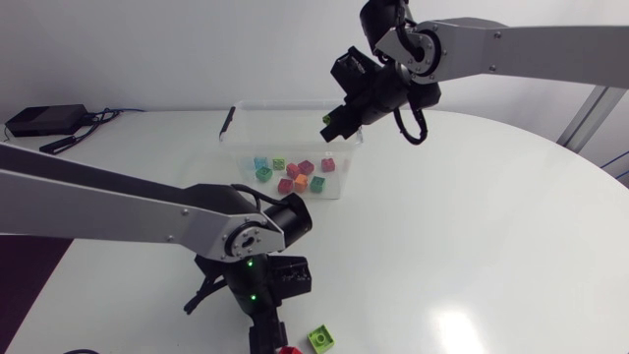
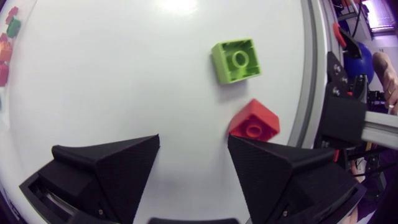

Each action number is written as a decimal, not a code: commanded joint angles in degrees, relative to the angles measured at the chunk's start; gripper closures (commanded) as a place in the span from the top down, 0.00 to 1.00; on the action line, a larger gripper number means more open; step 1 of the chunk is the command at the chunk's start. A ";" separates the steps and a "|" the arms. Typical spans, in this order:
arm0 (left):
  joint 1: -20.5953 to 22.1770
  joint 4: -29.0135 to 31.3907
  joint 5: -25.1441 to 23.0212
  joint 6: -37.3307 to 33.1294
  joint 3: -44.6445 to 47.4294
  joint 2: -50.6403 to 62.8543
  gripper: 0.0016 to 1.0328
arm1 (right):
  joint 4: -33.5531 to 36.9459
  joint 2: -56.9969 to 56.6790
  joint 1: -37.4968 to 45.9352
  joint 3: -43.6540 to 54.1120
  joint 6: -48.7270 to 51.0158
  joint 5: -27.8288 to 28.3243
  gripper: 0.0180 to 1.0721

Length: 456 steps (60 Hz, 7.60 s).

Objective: Place the duplo bricks in the container

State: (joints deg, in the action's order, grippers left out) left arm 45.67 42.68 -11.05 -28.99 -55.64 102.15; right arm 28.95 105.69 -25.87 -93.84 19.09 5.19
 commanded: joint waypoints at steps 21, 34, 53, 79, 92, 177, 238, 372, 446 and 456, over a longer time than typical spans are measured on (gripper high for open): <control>-4.71 0.57 1.91 -3.53 1.50 -4.50 0.74 | 0.93 -1.54 0.20 1.29 0.68 0.35 0.25; 2.32 4.61 -5.12 0.34 2.11 -12.41 0.81 | 0.93 -1.71 0.20 1.47 0.77 0.35 0.25; 4.60 2.06 -8.11 0.34 6.07 -7.67 0.83 | 1.02 -2.86 0.47 2.52 0.95 0.35 0.25; 3.11 2.68 -7.06 -1.33 3.96 -0.63 0.81 | 1.11 -2.33 0.47 1.38 1.12 0.35 0.25; 0.30 1.80 -6.27 -1.68 1.94 1.83 0.81 | 1.55 0.57 0.29 -2.92 0.42 0.61 0.25; 2.41 -0.49 -8.02 -8.18 2.73 -3.62 0.88 | 3.75 -25.97 -3.93 29.33 -1.78 1.14 0.95; 0.47 -2.42 -6.62 -8.98 0.18 -3.80 0.31 | 7.35 -36.96 -10.26 41.64 -3.36 1.31 0.93; -24.84 -9.63 -1.52 -5.28 -35.42 0.07 0.33 | 16.49 -9.98 -30.56 34.08 -16.98 0.61 0.93; -30.03 -3.56 2.26 -5.02 -57.92 13.87 0.96 | 18.25 -10.94 -31.70 32.32 -18.92 0.43 0.93; -30.29 -3.74 0.85 -4.14 -55.19 7.10 0.96 | 19.04 -11.03 -33.81 32.06 -20.41 0.43 0.93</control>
State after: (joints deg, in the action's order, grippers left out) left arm 15.46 38.79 -9.23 -34.63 -112.03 114.56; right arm 46.78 95.39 -58.28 -60.90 0.80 5.80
